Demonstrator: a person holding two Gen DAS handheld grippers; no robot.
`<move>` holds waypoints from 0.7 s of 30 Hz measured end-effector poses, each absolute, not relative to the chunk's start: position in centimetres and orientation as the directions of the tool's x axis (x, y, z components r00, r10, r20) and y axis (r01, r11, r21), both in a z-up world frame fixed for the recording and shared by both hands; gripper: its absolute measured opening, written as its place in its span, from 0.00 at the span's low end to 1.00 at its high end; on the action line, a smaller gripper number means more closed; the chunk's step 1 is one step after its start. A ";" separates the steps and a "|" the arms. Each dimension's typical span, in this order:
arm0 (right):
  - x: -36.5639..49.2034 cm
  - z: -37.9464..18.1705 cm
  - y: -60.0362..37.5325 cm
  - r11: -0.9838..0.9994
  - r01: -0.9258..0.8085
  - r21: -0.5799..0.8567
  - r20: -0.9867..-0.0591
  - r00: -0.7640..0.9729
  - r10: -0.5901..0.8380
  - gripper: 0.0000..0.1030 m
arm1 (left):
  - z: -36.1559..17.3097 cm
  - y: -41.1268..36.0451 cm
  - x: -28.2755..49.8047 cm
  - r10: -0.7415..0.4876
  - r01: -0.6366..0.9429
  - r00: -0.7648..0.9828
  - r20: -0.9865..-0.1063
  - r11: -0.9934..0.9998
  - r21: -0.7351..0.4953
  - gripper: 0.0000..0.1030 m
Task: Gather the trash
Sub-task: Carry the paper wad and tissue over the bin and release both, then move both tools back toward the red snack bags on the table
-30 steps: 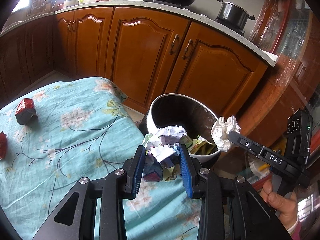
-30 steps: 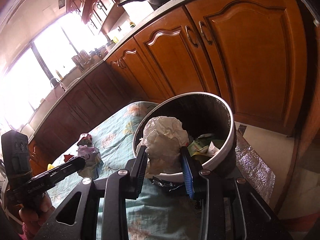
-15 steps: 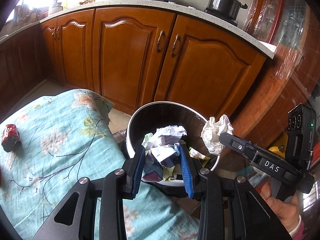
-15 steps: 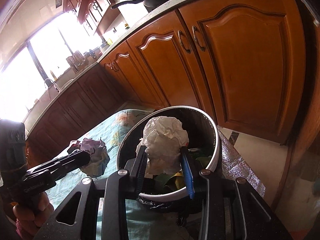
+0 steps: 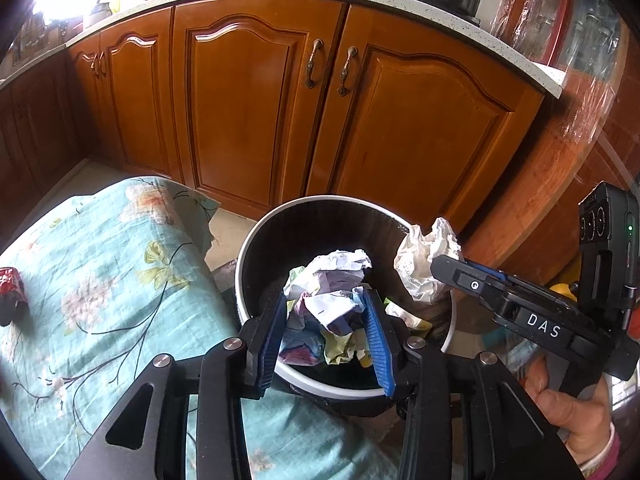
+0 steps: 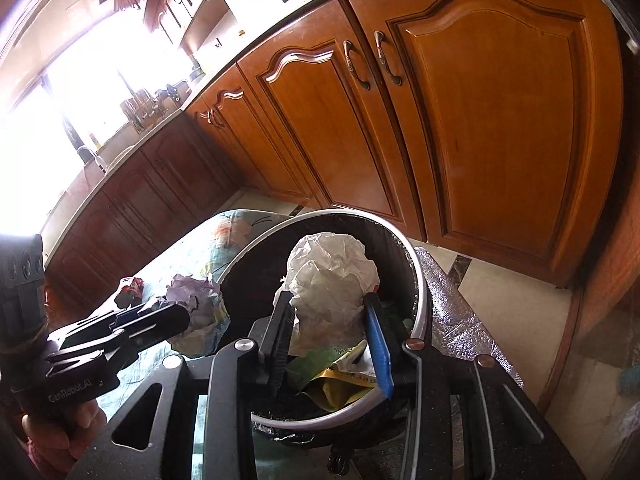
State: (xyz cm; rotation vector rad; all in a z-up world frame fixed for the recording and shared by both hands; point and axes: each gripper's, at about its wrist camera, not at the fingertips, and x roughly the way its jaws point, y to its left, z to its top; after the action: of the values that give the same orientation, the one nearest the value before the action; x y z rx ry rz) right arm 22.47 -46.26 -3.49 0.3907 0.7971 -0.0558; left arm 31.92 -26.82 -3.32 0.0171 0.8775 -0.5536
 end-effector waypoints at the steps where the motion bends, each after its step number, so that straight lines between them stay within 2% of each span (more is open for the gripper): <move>1: 22.6 -3.5 -46.4 0.924 0.196 0.329 -0.704 0.703 0.101 0.38 | -3.4 -26.9 32.1 -0.452 0.463 0.507 -0.734 0.861 -0.210 0.39; 3: 22.9 -3.6 -46.7 0.918 0.195 0.344 -0.704 0.701 0.114 0.40 | -3.6 -27.1 32.5 -0.452 0.457 0.501 -0.738 0.862 -0.217 0.43; 6: 23.1 -3.7 -46.8 0.913 0.193 0.360 -0.701 0.701 0.128 0.49 | -3.7 -27.2 32.4 -0.458 0.461 0.496 -0.738 0.859 -0.223 0.50; 10: 22.6 -3.5 -46.6 0.910 0.192 0.367 -0.688 0.714 0.127 0.64 | -3.8 -26.4 31.5 -0.454 0.459 0.501 -0.737 0.861 -0.218 0.52; 14: 21.9 -3.3 -46.0 0.902 0.188 0.389 -0.670 0.730 0.137 0.70 | -3.9 -24.4 30.1 -0.459 0.439 0.508 -0.729 0.866 -0.240 0.53; 16: 21.5 -3.2 -45.5 0.896 0.185 0.404 -0.658 0.739 0.144 0.82 | -4.0 -23.2 29.2 -0.455 0.425 0.518 -0.725 0.872 -0.243 0.57; 18: 21.0 -3.1 -44.5 0.893 0.173 0.414 -0.644 0.750 0.153 0.87 | -4.2 -21.8 28.4 -0.443 0.402 0.535 -0.719 0.882 -0.244 0.59; 21: 20.5 -3.0 -42.6 0.898 0.148 0.414 -0.629 0.759 0.165 0.92 | -4.6 -19.3 26.8 -0.424 0.359 0.552 -0.718 0.898 -0.255 0.60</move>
State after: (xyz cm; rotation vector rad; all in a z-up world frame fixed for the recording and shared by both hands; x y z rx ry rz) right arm 20.53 -42.61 -2.99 0.4651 0.7151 0.0096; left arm 26.85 -19.32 -4.65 -0.0818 0.8712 -0.4636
